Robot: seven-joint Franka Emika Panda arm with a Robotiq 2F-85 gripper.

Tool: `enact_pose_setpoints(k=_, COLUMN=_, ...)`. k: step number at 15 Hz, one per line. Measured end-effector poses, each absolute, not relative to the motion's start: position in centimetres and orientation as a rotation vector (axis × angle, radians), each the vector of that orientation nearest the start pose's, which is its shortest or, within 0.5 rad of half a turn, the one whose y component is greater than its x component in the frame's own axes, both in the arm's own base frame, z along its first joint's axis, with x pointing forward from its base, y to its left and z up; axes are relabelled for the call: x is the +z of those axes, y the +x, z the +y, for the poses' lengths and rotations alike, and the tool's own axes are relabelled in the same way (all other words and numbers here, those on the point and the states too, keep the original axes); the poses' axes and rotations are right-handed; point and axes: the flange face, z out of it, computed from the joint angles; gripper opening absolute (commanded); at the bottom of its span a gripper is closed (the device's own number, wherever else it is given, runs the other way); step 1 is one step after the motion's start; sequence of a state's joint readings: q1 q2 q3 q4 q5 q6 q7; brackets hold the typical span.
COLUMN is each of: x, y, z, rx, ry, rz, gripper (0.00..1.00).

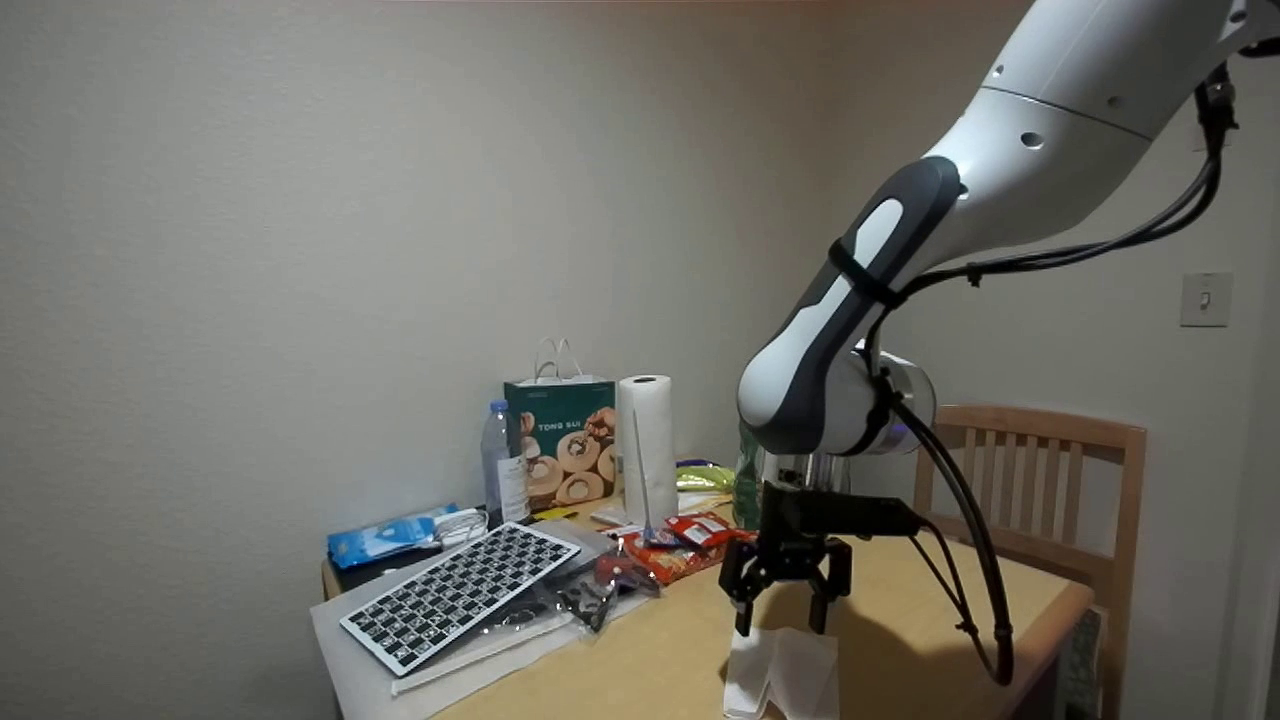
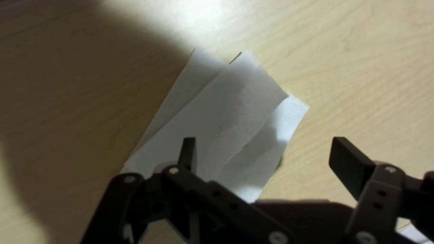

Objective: Use the white towel to wipe the table

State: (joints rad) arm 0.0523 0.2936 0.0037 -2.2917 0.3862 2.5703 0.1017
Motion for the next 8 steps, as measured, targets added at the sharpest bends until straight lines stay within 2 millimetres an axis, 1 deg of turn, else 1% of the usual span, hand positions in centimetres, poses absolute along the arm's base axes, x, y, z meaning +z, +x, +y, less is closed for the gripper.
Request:
enact_pose_setpoints(k=3, x=21.2, y=53.2, z=0.8, rx=0.0, ry=-2.871, rz=0.717, gripper=1.0)
enact_pose_setpoints(k=5, x=20.4, y=53.1, z=-0.3, rx=0.009, ry=-2.859, rz=0.804, gripper=1.0)
enact_pose_setpoints(k=7, x=19.5, y=52.9, z=-0.7, rx=0.033, ry=-2.875, rz=0.837, gripper=1.0)
enact_pose_setpoints(k=8, x=19.0, y=52.8, z=-0.5, rx=0.048, ry=-2.893, rz=0.841, gripper=1.0)
